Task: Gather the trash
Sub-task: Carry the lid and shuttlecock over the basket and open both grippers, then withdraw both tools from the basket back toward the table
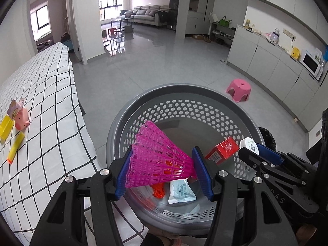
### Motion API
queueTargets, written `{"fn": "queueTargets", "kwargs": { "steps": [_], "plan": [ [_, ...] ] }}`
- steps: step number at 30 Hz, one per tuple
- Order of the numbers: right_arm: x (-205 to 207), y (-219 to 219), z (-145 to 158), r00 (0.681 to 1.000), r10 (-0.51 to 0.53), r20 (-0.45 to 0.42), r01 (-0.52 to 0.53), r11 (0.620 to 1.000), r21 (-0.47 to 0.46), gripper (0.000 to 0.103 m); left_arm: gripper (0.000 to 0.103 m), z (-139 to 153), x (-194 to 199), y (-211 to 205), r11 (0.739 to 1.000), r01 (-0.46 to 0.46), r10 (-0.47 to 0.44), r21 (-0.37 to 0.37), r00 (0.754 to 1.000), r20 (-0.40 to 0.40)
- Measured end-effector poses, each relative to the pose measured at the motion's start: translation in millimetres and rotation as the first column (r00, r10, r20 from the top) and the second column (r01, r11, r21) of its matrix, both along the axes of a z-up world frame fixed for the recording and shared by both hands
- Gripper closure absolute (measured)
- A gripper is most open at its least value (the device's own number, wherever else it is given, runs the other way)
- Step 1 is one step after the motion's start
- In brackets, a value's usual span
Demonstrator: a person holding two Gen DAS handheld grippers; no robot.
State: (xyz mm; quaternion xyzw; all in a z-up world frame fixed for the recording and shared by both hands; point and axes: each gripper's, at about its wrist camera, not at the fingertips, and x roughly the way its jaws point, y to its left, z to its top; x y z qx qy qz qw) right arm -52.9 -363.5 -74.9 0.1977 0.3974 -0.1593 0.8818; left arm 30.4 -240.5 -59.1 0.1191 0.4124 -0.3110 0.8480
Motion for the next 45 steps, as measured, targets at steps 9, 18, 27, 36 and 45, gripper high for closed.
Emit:
{"fn": "queueTargets", "kwargs": {
  "steps": [9,18,27,36,45],
  "plan": [
    [-1.0,-3.4,1.6,1.000,-0.013,0.012,0.013,1.000,0.002,0.058,0.040,1.0,0.3,-2.2,1.000,-0.006,0.006,0.002,1.000,-0.004],
    [-5.1,-2.4,9.2,0.999,-0.021,0.035,0.021,1.000,-0.012,0.043,0.035,5.8,0.9,2.9,1.000,-0.020,0.020,-0.009,1.000,0.001],
    [-6.0,0.0,13.8,0.999,-0.021,0.038,0.022,1.000,-0.019,0.043,0.035,10.4,-0.7,8.4,1.000,-0.024,0.024,-0.017,1.000,0.010],
    [-10.0,6.6,22.5,0.998,-0.021,0.051,0.022,0.999,-0.029,0.043,0.035,17.6,-4.4,15.2,0.999,-0.027,0.028,-0.030,0.999,0.023],
    [-15.7,14.3,31.8,0.998,-0.015,0.065,0.018,0.999,-0.046,0.043,0.035,27.4,-10.2,23.2,0.998,-0.032,0.034,-0.045,0.999,0.040]
  ]
}}
